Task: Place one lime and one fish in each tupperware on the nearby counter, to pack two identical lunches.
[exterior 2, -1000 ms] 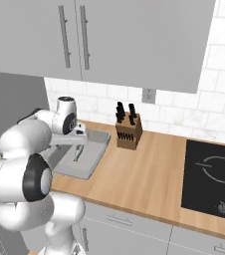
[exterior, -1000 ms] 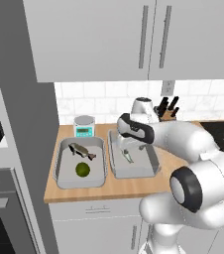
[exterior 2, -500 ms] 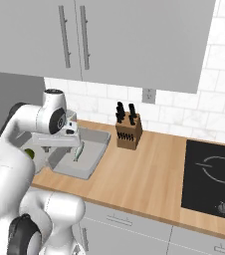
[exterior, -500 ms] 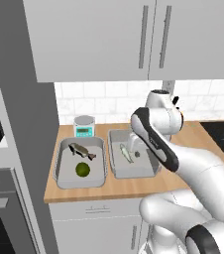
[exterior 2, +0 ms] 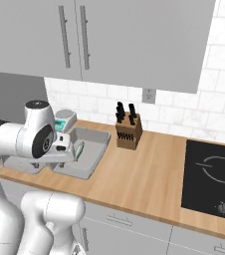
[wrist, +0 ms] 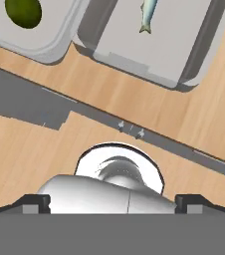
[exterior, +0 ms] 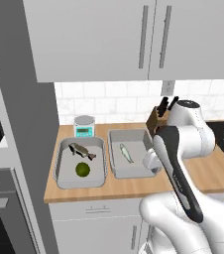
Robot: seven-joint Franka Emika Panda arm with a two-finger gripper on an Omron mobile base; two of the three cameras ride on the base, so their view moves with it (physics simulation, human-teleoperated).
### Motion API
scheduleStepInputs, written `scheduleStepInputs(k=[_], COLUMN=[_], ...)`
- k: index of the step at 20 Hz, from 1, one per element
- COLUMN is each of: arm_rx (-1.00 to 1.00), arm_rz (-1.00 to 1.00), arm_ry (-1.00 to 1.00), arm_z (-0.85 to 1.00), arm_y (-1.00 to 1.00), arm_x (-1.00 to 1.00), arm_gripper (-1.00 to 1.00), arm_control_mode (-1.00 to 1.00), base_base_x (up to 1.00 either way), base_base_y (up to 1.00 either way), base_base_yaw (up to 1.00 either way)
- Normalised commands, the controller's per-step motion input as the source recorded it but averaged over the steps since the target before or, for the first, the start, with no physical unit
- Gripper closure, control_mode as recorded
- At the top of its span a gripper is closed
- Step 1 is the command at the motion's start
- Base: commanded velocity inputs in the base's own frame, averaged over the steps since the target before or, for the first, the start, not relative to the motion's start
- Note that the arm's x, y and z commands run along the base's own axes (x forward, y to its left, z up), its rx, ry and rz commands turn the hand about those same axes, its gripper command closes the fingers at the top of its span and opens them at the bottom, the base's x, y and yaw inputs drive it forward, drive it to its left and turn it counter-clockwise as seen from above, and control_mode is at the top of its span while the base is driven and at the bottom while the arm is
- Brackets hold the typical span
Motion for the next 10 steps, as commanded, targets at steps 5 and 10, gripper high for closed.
scheduleStepInputs(k=[5,10], arm_rx=[0.0,0.0], arm_rz=[0.0,0.0], arm_ry=[-0.02,0.0], arm_z=[0.02,0.0], arm_y=[0.0,0.0], arm_x=[-0.04,-0.05], arm_gripper=[-1.0,-1.0], arm_control_mode=[-1.0,1.0], base_base_x=[0.0,-0.36], base_base_y=[0.0,0.13], base_base_yaw=[0.0,0.03])
